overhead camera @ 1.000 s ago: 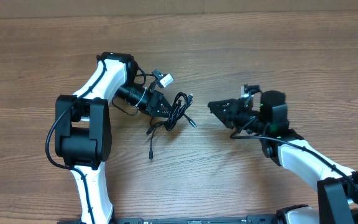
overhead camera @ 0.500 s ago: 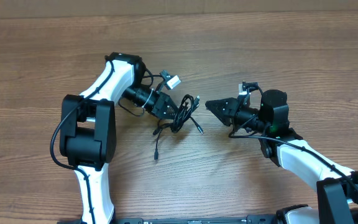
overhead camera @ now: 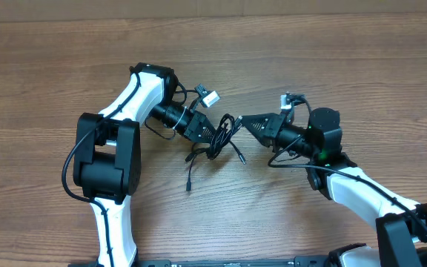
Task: Untangle cables
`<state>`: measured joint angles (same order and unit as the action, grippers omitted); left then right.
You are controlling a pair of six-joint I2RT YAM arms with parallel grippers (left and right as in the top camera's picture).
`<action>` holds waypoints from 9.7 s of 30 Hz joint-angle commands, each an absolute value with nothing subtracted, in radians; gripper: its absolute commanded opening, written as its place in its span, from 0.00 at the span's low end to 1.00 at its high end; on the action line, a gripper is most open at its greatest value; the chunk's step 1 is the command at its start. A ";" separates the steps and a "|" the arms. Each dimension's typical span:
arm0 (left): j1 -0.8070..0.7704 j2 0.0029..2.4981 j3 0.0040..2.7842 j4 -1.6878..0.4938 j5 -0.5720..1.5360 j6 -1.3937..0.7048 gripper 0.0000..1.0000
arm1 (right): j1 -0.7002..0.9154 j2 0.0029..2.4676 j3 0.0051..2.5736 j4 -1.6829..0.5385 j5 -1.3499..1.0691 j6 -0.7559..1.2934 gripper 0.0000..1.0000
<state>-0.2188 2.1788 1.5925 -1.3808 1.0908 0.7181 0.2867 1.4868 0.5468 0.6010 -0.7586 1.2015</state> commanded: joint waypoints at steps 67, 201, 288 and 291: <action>-0.254 2.190 1.612 -1.362 1.059 0.755 0.04 | 0.309 1.489 0.556 0.713 -0.727 1.182 0.04; -0.255 2.190 1.612 -1.343 1.060 0.735 0.04 | 0.443 1.489 0.556 0.565 -0.858 1.144 0.04; -0.284 2.190 1.607 -0.963 0.437 -0.505 0.04 | 0.538 1.493 0.929 -0.326 -0.275 0.783 0.32; -0.309 2.190 1.607 -0.980 0.437 -0.348 0.04 | 0.543 1.501 0.928 -0.331 -0.221 0.783 0.31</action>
